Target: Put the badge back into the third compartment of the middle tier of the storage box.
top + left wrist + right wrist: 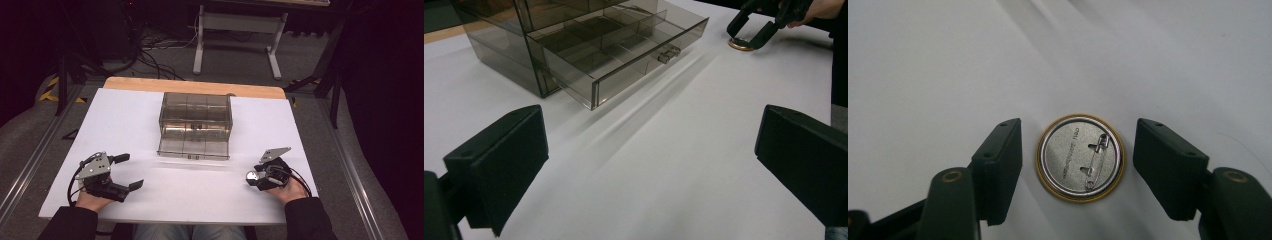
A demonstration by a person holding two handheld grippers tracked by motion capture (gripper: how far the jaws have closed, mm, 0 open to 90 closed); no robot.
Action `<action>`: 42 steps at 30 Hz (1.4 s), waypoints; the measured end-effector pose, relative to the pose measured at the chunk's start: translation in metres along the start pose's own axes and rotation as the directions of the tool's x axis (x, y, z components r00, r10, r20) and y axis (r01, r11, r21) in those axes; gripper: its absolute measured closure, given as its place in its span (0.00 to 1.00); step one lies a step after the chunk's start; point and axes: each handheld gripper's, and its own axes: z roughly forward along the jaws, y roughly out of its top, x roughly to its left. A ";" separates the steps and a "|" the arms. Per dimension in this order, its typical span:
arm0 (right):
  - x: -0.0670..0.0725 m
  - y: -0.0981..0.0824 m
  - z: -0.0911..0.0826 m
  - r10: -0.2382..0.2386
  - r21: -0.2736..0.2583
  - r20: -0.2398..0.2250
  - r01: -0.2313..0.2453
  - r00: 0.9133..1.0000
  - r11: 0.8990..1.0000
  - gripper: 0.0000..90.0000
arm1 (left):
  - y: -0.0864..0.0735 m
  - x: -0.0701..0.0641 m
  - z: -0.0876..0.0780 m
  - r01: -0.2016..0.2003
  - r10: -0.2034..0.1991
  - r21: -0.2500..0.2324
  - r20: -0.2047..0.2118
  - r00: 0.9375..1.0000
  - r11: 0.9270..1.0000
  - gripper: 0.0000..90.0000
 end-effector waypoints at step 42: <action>0.003 0.009 0.003 -0.002 0.069 0.047 -0.002 0.999 0.998 0.53 | 0.000 0.000 0.000 0.000 0.000 0.001 0.004 1.000 1.000 0.02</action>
